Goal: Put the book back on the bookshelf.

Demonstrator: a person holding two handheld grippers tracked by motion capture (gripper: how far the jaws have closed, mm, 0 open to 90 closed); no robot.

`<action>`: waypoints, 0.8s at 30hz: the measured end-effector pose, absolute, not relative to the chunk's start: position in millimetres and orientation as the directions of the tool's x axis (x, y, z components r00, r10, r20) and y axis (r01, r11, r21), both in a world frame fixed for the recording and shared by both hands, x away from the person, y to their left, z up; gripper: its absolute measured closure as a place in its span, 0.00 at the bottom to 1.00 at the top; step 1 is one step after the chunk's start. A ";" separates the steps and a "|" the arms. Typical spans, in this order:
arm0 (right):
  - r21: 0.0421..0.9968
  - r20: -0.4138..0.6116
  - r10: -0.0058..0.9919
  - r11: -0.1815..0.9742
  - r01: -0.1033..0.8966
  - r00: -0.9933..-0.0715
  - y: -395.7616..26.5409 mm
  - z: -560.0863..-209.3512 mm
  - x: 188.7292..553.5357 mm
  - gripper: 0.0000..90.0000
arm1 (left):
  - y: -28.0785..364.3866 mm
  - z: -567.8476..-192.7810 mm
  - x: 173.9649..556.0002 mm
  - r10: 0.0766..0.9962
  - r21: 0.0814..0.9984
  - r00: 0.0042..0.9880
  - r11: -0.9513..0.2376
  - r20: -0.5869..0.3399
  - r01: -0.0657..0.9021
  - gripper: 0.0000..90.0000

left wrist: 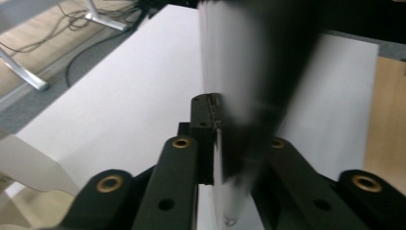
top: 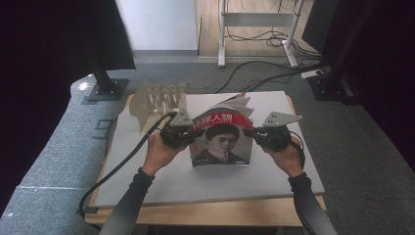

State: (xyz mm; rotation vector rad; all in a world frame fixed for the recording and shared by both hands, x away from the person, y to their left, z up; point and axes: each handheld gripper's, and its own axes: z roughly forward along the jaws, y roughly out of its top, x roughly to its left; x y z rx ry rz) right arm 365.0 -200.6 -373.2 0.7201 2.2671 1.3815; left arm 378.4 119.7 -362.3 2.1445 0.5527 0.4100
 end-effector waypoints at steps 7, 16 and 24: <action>0.888 -0.064 0.647 0.385 0.252 -0.759 -213.4 -383.5 366.0 0.79 | 125.5 -363.7 386.5 0.487 0.824 0.872 -0.512 0.046 0.242 0.96; 0.884 0.019 0.705 0.319 0.342 -0.709 -240.0 -413.1 365.6 0.55 | 129.9 -360.6 391.3 0.502 0.827 0.864 -0.506 0.051 0.246 0.96; 0.864 0.032 0.748 0.312 0.394 -0.663 -248.9 -445.7 365.5 0.32 | 139.8 -350.8 391.0 0.519 0.824 0.854 -0.500 0.039 0.266 0.96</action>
